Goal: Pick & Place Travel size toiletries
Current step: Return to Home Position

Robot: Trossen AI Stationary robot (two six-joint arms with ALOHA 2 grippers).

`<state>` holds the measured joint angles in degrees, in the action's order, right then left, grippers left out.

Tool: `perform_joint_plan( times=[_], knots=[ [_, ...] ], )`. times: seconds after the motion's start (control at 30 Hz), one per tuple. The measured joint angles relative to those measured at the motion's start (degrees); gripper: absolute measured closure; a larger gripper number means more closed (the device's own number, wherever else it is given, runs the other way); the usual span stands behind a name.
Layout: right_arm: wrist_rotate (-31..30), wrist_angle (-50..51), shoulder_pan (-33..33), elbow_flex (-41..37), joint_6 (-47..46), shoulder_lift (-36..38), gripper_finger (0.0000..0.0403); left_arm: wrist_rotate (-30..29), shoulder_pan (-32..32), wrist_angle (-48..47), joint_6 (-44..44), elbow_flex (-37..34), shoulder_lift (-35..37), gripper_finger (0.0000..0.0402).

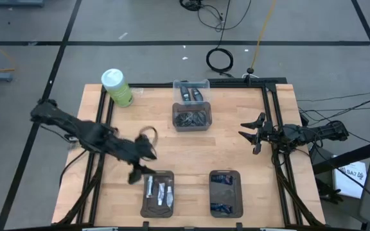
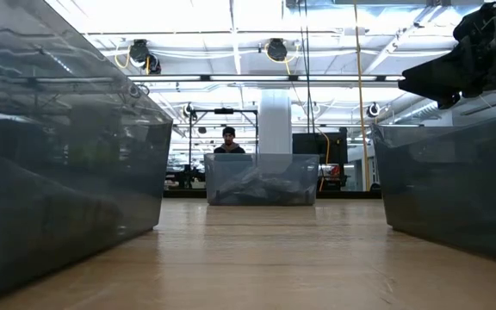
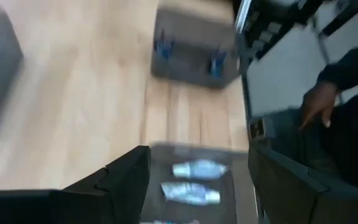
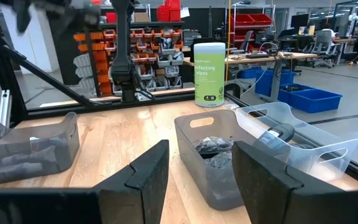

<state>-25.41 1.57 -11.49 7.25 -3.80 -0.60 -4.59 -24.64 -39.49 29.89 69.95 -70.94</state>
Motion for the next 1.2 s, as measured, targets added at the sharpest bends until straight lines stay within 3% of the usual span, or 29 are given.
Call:
perform_joint_plan(
  times=[0.33, 0.53, 0.7, 0.87, 0.97, 1.2],
  knots=[
    [0.0, 0.0, 0.0, 0.0, 0.0, 0.0, 0.0238, -0.2, 1.5, 3.8, -3.5, 0.0, 13.6, 0.0135],
    [0.0, 0.0, 0.0, 0.0, 0.0, 0.0, 0.0238, -0.2, 1.5, 1.6, -15.3, 0.0, 18.2, 0.0135],
    [0.0, 0.0, 0.0, 0.0, 0.0, 0.0, 0.0238, -0.3, 1.2, -8.1, -26.3, 0.0, 18.8, 0.0135],
    [0.0, 0.0, 0.0, 0.0, 0.0, 0.0, 0.0238, -8.5, 1.3, -6.2, -29.4, -5.2, 18.1, 0.0135],
    [0.0, 0.0, 0.0, 0.0, 0.0, 0.0, 0.0238, -10.2, 1.9, -2.0, -29.6, -10.0, 18.3, 0.0135],
    [0.0, 0.0, 0.0, 0.0, 0.0, 0.0, 0.0238, 2.8, 5.7, 14.9, -29.5, -23.7, 25.2, 0.0135]
  ],
)
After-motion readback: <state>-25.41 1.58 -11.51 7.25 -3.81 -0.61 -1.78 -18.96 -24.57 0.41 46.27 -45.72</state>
